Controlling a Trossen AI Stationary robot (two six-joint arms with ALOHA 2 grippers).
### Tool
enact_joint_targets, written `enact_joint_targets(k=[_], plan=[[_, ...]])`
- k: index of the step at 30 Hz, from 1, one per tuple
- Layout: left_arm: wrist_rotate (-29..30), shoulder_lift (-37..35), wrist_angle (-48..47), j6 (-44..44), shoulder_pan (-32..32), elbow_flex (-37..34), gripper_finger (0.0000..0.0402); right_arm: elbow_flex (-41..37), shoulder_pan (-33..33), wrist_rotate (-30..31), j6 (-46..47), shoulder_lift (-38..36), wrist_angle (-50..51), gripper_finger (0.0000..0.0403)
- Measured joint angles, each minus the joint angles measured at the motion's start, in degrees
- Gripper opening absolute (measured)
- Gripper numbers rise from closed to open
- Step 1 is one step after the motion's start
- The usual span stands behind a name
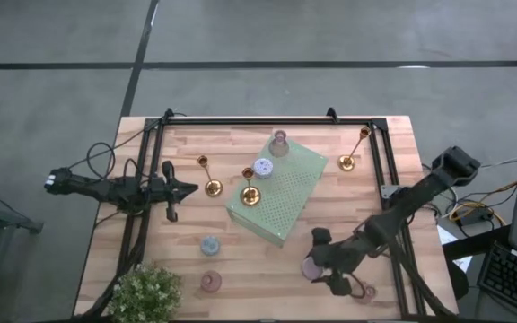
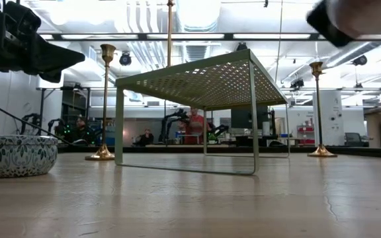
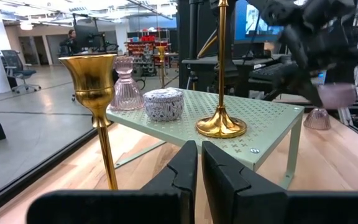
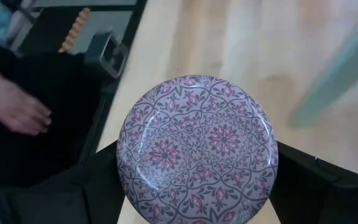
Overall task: Pick & Place candle stick holders
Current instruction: Put the purple scented candle aligned with the other scented candle on the shelf
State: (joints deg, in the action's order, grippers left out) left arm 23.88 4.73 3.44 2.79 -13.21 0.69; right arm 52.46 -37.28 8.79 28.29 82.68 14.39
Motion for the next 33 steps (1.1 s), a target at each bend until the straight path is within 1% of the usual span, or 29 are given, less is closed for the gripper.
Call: enact_joint_targets(k=[3, 8, 10, 13, 15, 18, 23, 25, 27, 31, 33], plan=[[0.0, 0.0, 0.0, 0.0, 0.0, 0.0, 0.0028, 3.8, 1.7, 2.1, -1.2, -2.4, 6.7, 0.0306], [0.0, 0.0, 0.0, 0.0, 0.0, 0.0, 0.0028, 9.7, 6.0, 8.9, -2.8, -4.2, 17.6, 0.0306], [0.0, 0.0, 0.0, 0.0, 0.0, 0.0, 0.0028, 11.5, 8.5, 10.4, -2.8, -4.4, 19.5, 0.0306], [0.0, 0.0, 0.0, 0.0, 0.0, 0.0, 0.0028, 13.5, 12.2, 10.8, -4.8, -4.0, 19.8, 0.0306], [0.0, 0.0, 0.0, 0.0, 0.0, 0.0, 0.0028, 14.5, 14.8, 10.2, -7.0, -3.8, 19.8, 0.0305], [0.0, 0.0, 0.0, 0.0, 0.0, 0.0, 0.0028, 14.8, 19.2, 7.0, -10.1, -3.8, 19.7, 0.0306], [0.0, 0.0, 0.0, 0.0, 0.0, 0.0, 0.0028, 13.4, 26.0, 5.7, -12.0, -3.8, 19.3, 0.0307], [0.0, 0.0, 0.0, 0.0, 0.0, 0.0, 0.0028, 12.9, 28.6, 4.3, -12.5, -3.4, 18.9, 0.0306], [0.0, 0.0, 0.0, 0.0, 0.0, 0.0, 0.0028, 12.2, 30.6, 2.1, -13.1, -3.0, 17.9, 0.0305], [0.0, 0.0, 0.0, 0.0, 0.0, 0.0, 0.0028, 10.3, 33.1, -2.2, -14.8, -3.1, 12.7, 0.0307], [0.0, 0.0, 0.0, 0.0, 0.0, 0.0, 0.0028, 9.3, 34.2, -3.1, -15.4, -3.1, 11.5, 0.0307]])
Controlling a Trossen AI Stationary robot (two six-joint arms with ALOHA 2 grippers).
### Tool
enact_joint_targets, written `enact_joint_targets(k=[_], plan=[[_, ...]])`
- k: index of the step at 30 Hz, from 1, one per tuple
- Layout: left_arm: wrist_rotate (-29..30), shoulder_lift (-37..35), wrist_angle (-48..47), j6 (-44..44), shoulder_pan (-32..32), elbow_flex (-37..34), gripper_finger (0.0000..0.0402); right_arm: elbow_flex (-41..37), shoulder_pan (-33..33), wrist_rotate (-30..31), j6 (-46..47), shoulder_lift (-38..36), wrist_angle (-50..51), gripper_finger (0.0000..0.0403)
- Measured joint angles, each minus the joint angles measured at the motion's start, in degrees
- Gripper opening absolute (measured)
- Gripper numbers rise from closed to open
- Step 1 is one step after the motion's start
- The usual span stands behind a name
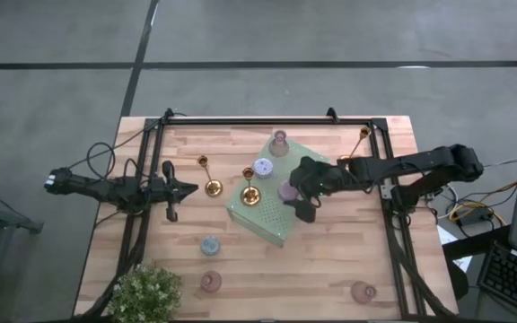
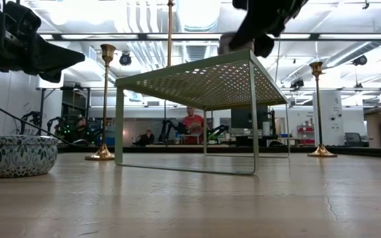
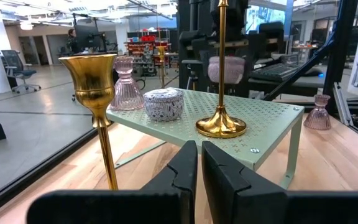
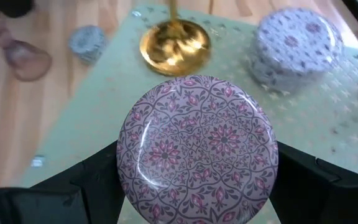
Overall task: Pick & Place candle stick holders
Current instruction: Put the purple scented candle aligned with the other scented candle on the shelf
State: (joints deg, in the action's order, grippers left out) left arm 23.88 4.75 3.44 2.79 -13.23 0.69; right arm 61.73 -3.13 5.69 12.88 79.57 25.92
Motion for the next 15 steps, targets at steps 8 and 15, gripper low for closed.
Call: enact_joint_targets(k=[8, 15], plan=[[0.0, 0.0, 0.0, 0.0, 0.0, 0.0, 0.0028, -0.9, 3.6, 0.2, 0.4, 0.2, -1.4, 0.0308], [0.0, 0.0, 0.0, 0.0, 0.0, 0.0, 0.0028, -1.2, 5.9, 0.5, 3.6, 0.2, -2.9, 0.0308]])
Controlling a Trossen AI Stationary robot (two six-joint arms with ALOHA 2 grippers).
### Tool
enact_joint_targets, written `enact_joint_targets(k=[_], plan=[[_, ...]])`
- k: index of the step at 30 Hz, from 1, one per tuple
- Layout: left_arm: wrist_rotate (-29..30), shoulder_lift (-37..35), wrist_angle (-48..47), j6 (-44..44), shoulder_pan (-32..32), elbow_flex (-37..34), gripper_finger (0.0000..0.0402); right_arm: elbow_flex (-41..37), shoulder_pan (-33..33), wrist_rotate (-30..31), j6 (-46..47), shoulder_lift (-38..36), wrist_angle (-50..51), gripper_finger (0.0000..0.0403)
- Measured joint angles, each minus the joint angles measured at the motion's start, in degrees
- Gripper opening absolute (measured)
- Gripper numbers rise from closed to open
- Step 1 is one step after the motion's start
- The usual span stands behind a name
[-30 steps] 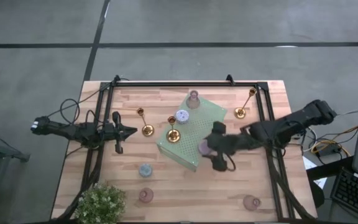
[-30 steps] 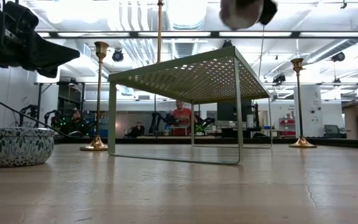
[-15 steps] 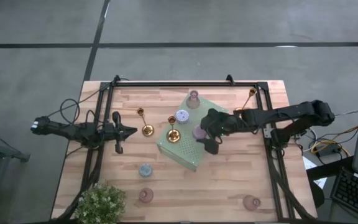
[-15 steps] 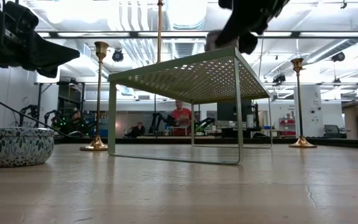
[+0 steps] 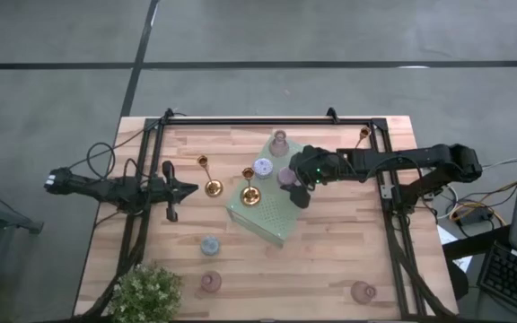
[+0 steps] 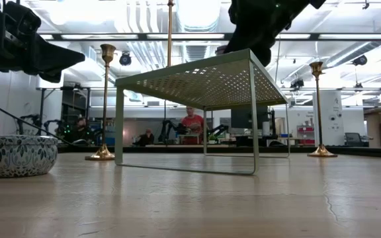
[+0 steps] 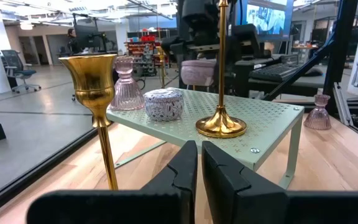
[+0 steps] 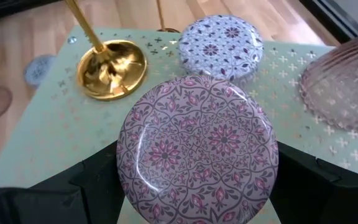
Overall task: Pick & Place candle stick holders
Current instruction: Put the purple scented candle aligned with the other scented candle on the shelf
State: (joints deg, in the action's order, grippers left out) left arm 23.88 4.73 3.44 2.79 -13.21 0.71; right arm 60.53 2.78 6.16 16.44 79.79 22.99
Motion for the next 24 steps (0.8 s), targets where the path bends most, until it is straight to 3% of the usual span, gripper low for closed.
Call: enact_joint_targets(k=[24], plan=[[0.0, 0.0, 0.0, 0.0, 0.0, 0.0, 0.0028, -3.2, 0.6, 2.9, 2.5, 2.5, -4.4, 0.0309]])
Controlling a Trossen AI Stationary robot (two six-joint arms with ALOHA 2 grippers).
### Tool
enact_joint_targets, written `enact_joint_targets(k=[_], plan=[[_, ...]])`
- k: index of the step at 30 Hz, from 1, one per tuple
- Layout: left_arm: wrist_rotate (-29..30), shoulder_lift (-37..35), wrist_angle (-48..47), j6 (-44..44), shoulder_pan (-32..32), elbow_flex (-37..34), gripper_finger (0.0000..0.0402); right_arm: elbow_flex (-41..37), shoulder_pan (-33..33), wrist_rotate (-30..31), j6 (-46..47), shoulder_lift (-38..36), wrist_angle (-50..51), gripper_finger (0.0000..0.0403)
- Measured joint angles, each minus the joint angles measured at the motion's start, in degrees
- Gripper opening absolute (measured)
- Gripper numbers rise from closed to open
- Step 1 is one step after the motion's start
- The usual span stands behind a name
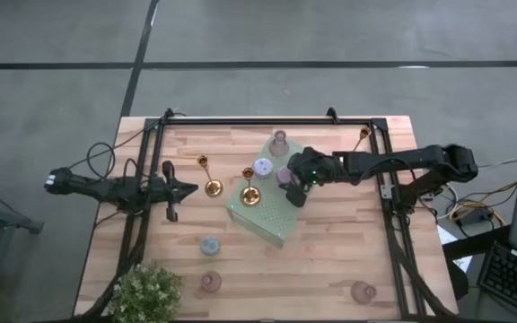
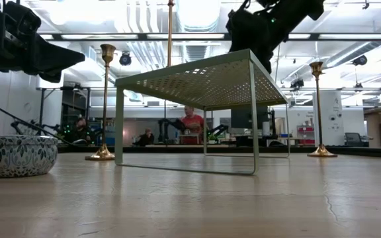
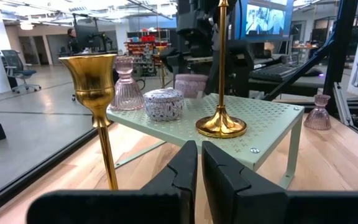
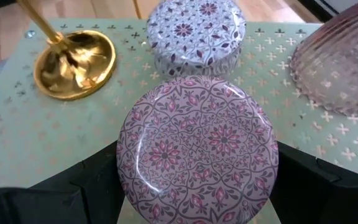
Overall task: Pick & Place candle stick holders
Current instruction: Put the purple scented candle aligned with the other scented candle on the shelf
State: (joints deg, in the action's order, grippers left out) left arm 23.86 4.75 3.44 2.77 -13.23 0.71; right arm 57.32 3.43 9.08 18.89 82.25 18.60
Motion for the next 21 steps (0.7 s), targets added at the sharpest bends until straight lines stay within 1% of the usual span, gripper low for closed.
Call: enact_joint_targets(k=[7, 21], plan=[[0.0, 0.0, 0.0, 0.0, 0.0, 0.0, 0.0028, 0.0, 0.0, 0.0, -0.4, 2.2, -1.4, 0.0309], [0.0, 0.0, 0.0, 0.0, 0.0, 0.0, 0.0028, 0.1, 0.0, -0.2, -0.9, 2.2, -0.6, 0.0311]])
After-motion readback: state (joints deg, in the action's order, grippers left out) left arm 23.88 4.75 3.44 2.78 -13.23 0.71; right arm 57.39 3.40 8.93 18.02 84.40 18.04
